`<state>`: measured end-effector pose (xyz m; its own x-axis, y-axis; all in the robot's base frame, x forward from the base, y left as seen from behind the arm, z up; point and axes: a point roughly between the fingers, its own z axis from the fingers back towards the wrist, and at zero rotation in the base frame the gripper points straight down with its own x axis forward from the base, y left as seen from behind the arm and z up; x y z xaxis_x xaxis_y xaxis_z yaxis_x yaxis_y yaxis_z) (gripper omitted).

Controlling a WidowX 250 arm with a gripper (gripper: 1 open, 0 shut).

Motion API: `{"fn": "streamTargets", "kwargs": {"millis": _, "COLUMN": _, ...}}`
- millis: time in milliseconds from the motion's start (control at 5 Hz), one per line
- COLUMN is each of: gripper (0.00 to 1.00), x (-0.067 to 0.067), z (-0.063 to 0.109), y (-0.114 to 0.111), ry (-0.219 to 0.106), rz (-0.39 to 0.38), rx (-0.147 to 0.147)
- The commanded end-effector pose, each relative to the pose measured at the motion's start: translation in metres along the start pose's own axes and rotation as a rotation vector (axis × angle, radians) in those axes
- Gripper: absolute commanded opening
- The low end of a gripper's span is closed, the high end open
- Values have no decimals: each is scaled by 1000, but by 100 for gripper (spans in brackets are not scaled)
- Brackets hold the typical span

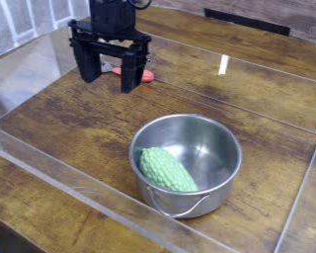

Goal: Put the green object in the silver pot

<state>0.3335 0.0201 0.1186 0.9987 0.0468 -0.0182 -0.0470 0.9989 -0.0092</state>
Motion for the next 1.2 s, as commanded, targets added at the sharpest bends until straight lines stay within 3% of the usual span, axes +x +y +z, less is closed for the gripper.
{"fn": "streamTargets", "kwargs": {"millis": 0, "gripper": 100, "x": 13, "z": 24, "y": 9, "ry": -91, "rz": 25, "rx": 2}}
{"fn": "streamTargets", "kwargs": {"millis": 200, "gripper": 100, "x": 20, "z": 22, "y": 24, "ry": -114, "rz": 51, "rx": 3}}
{"fn": "streamTargets", "kwargs": {"millis": 400, "gripper": 100, "x": 13, "z": 6, "y": 20, "ry": -118, "rz": 45, "rx": 5}}
{"fn": "streamTargets", "kwargs": {"millis": 600, "gripper": 100, "x": 3, "z": -7, "y": 11, "ry": -134, "rz": 28, "rx": -19}}
{"fn": "streamTargets", "kwargs": {"millis": 1000, "gripper": 100, "x": 17, "z": 5, "y": 0, "ry": -181, "rz": -39, "rx": -14}}
